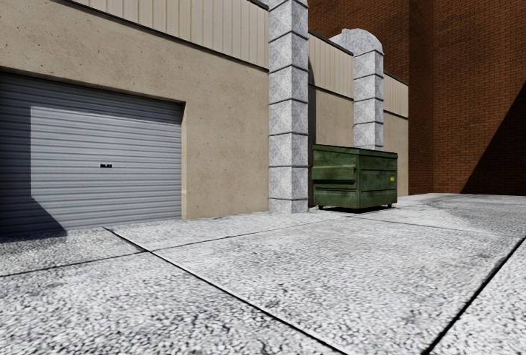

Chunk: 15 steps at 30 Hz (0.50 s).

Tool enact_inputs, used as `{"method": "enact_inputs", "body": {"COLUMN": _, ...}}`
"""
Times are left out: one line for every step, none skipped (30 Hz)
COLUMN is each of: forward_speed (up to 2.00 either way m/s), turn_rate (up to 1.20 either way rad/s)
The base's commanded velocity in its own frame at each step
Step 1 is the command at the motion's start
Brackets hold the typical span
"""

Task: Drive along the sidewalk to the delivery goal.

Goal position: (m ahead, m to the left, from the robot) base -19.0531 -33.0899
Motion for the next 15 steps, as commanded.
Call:
{"method": "enact_inputs", "body": {"forward_speed": 0.0, "turn_rate": 0.0}}
{"method": "enact_inputs", "body": {"forward_speed": 0.0, "turn_rate": 0.0}}
{"method": "enact_inputs", "body": {"forward_speed": 0.0, "turn_rate": 0.0}}
{"method": "enact_inputs", "body": {"forward_speed": 0.0, "turn_rate": 0.0}}
{"method": "enact_inputs", "body": {"forward_speed": 0.0, "turn_rate": 0.0}}
{"method": "enact_inputs", "body": {"forward_speed": 0.0, "turn_rate": 0.0}}
{"method": "enact_inputs", "body": {"forward_speed": 0.0, "turn_rate": 0.0}}
{"method": "enact_inputs", "body": {"forward_speed": 0.0, "turn_rate": 0.0}}
{"method": "enact_inputs", "body": {"forward_speed": 0.0, "turn_rate": 0.0}}
{"method": "enact_inputs", "body": {"forward_speed": 0.0, "turn_rate": 0.0}}
{"method": "enact_inputs", "body": {"forward_speed": 0.0, "turn_rate": 0.0}}
{"method": "enact_inputs", "body": {"forward_speed": 0.0, "turn_rate": 0.0}}
{"method": "enact_inputs", "body": {"forward_speed": 0.0, "turn_rate": 0.0}}
{"method": "enact_inputs", "body": {"forward_speed": 0.0, "turn_rate": 0.0}}
{"method": "enact_inputs", "body": {"forward_speed": 0.0, "turn_rate": 0.0}}
